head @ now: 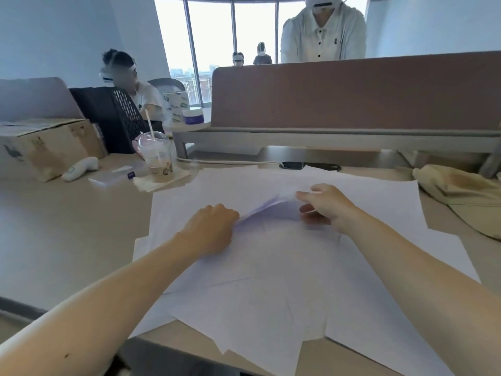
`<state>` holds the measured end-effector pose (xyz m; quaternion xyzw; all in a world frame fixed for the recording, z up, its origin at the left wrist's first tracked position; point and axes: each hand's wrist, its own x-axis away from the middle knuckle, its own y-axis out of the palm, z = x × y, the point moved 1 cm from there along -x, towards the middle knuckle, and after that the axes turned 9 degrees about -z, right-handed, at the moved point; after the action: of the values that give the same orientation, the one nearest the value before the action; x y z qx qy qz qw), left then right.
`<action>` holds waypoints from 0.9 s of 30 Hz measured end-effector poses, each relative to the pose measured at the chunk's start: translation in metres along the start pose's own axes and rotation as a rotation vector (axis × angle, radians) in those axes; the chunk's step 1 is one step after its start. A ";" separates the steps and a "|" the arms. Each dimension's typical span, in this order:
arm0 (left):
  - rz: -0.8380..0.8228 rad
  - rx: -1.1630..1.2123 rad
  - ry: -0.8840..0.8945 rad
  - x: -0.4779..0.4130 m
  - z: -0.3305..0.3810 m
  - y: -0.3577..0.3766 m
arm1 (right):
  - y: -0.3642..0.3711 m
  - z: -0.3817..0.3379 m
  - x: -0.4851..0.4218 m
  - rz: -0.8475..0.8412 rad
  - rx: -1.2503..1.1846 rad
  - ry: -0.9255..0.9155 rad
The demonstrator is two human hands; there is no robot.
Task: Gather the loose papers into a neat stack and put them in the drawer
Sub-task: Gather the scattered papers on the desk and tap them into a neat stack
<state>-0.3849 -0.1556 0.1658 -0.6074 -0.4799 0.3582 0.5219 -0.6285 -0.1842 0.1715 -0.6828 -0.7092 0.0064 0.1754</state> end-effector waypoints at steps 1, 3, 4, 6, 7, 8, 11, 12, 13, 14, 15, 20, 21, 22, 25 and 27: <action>0.025 0.035 -0.020 0.002 0.003 -0.001 | 0.001 0.000 0.002 0.001 -0.148 0.018; 0.058 0.085 -0.043 0.007 0.014 -0.004 | 0.009 -0.001 0.011 -0.062 -0.248 0.079; 0.071 0.102 -0.044 0.010 0.021 -0.004 | 0.016 0.000 0.015 -0.127 -0.230 0.116; 0.104 0.136 -0.019 0.014 0.036 -0.004 | 0.032 0.003 0.025 -0.255 -0.179 0.160; 0.114 0.155 0.007 0.017 0.043 -0.004 | 0.039 0.004 0.027 -0.288 -0.188 0.155; 0.119 0.171 0.041 0.019 0.050 -0.004 | 0.045 0.006 0.027 -0.289 -0.208 0.145; 0.052 0.306 0.108 0.021 0.060 -0.004 | 0.048 0.013 0.020 -0.098 -0.169 0.065; 0.018 0.402 0.080 0.019 0.057 -0.004 | 0.044 0.016 0.016 -0.024 -0.114 0.040; 0.010 0.508 0.033 0.015 0.050 -0.004 | 0.039 0.018 0.013 0.026 -0.085 0.019; 0.033 0.600 -0.033 0.006 0.039 -0.004 | 0.032 0.020 0.010 0.052 -0.091 0.009; 0.075 0.665 -0.113 -0.005 0.026 -0.002 | 0.024 0.022 0.008 0.064 -0.120 0.007; -0.054 1.039 -0.482 -0.036 -0.017 0.006 | -0.007 0.027 0.010 0.027 -0.283 -0.012; -0.080 1.164 -0.483 -0.037 -0.017 0.006 | -0.010 0.028 0.013 0.007 -0.300 -0.016; -0.070 1.293 -0.460 -0.038 -0.016 0.006 | -0.011 0.029 0.016 -0.012 -0.313 -0.018; 0.087 1.558 -0.390 -0.038 -0.015 0.004 | -0.014 0.035 0.029 -0.023 -0.356 -0.020; 0.141 1.648 -0.400 -0.036 -0.014 0.006 | -0.017 0.038 0.038 0.018 -0.389 -0.005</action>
<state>-0.3811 -0.1936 0.1607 0.0129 -0.1100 0.7255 0.6793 -0.6547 -0.1392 0.1493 -0.7099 -0.6916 -0.1274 0.0384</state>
